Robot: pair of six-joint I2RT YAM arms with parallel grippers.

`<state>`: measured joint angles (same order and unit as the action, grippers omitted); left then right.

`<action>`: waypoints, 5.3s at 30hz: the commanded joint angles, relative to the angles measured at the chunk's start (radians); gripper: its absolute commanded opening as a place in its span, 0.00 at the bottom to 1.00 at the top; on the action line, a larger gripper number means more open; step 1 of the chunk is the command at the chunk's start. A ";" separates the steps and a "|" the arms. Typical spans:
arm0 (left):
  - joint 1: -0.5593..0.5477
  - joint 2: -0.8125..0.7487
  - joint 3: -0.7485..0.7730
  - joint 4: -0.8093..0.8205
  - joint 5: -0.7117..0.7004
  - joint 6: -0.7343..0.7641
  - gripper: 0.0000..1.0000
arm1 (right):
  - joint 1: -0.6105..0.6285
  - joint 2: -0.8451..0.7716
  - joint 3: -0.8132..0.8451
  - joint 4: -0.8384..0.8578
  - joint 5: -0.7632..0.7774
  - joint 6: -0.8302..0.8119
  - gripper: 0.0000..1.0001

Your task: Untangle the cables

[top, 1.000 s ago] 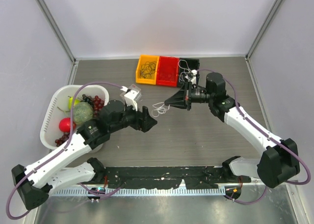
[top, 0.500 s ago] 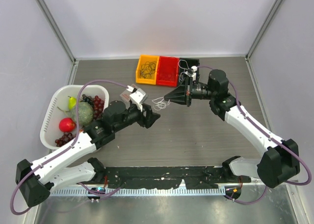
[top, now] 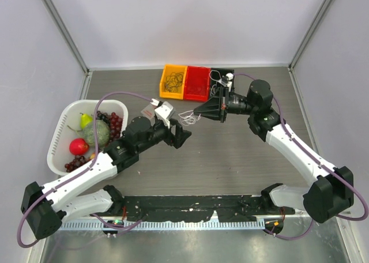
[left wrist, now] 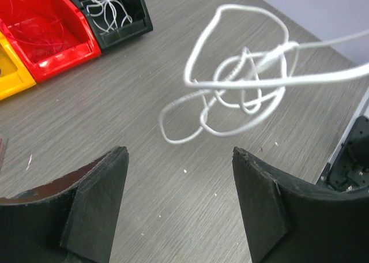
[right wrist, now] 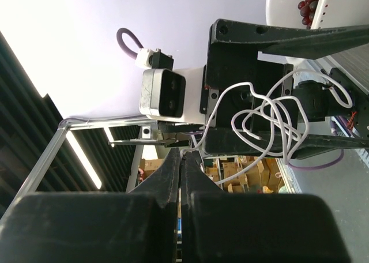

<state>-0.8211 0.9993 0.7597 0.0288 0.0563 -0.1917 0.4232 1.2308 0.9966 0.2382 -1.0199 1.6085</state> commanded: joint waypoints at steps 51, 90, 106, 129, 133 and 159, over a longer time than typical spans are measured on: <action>0.068 -0.353 0.217 -0.934 -0.529 -0.414 0.00 | -0.034 0.125 0.607 -1.324 1.244 -1.251 0.02; 0.069 0.078 0.332 -0.651 -0.047 -0.440 0.77 | -0.089 0.275 0.854 -1.036 0.894 -1.023 0.01; 0.069 0.099 0.639 -0.754 -0.047 -0.057 0.88 | -0.189 0.716 1.330 -0.978 0.975 -1.010 0.01; 0.069 0.144 0.699 -0.802 -0.093 0.034 0.91 | -0.271 0.868 1.308 -0.878 1.017 -1.102 0.01; 0.069 0.156 0.717 -0.817 -0.098 0.029 0.91 | -0.271 0.877 1.188 -0.823 0.982 -1.079 0.01; 0.069 0.208 0.793 -0.837 -0.047 -0.049 0.91 | -0.215 1.000 1.225 -1.126 0.931 -1.127 0.49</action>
<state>-0.7559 1.2022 1.5070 -0.8356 0.0048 -0.2089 0.1947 2.3695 2.2177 -0.8135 -0.1318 0.5217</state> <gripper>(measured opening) 0.906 0.393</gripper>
